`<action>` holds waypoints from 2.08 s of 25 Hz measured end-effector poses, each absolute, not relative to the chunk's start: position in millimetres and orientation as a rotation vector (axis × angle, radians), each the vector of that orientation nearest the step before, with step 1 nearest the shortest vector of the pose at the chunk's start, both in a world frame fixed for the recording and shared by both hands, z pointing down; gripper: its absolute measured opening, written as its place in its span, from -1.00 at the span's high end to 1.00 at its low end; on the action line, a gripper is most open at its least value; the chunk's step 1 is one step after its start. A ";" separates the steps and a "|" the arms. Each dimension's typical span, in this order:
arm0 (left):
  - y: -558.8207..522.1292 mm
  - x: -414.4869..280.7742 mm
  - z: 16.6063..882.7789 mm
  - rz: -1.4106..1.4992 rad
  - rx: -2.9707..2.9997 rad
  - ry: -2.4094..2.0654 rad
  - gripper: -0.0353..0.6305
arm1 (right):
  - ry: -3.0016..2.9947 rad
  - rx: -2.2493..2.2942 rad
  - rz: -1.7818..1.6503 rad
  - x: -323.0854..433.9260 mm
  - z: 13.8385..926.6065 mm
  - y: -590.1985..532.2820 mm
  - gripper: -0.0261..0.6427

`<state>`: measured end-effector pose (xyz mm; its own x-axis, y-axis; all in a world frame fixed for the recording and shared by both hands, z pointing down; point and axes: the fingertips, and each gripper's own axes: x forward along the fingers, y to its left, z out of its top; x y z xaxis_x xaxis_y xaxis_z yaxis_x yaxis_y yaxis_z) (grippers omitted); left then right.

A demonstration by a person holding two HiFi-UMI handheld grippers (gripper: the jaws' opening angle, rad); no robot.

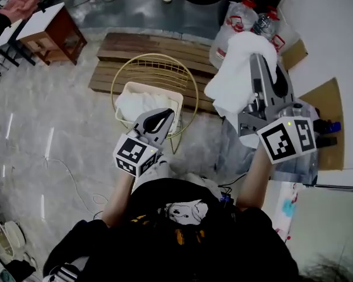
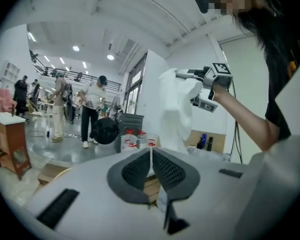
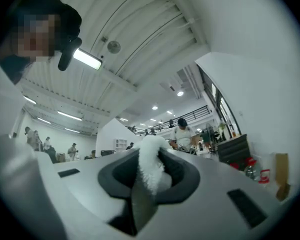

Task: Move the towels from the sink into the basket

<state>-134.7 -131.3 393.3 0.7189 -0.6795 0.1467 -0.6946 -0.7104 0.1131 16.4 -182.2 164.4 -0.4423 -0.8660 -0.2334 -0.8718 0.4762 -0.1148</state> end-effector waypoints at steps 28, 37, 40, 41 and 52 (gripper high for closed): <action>-122.4 -349.2 444.8 0.161 2.378 -1.549 0.84 | 3.556 -1.612 -0.985 -227.2 733.3 -249.5 0.53; -120.5 -331.1 453.2 0.176 2.403 -1.483 0.84 | 3.383 -1.502 -0.818 -213.5 649.5 -243.5 0.27; -124.6 -304.1 452.3 0.182 2.459 -1.418 0.84 | 3.243 -1.464 -0.744 -190.6 595.2 -228.2 0.39; -125.0 -295.5 452.3 0.183 2.479 -1.393 0.84 | 3.195 -1.457 -0.729 -182.7 577.4 -220.4 0.39; -104.9 -176.5 437.2 0.218 2.658 -1.077 0.84 | 2.781 -1.616 -0.605 -69.1 459.9 -125.9 0.60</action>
<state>-176.5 -104.9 437.2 0.7132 -0.6600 0.2361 -0.6999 -0.6893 0.1871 -69.1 -125.9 459.9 -0.5057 -0.8113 0.2932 -0.8598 0.4462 -0.2482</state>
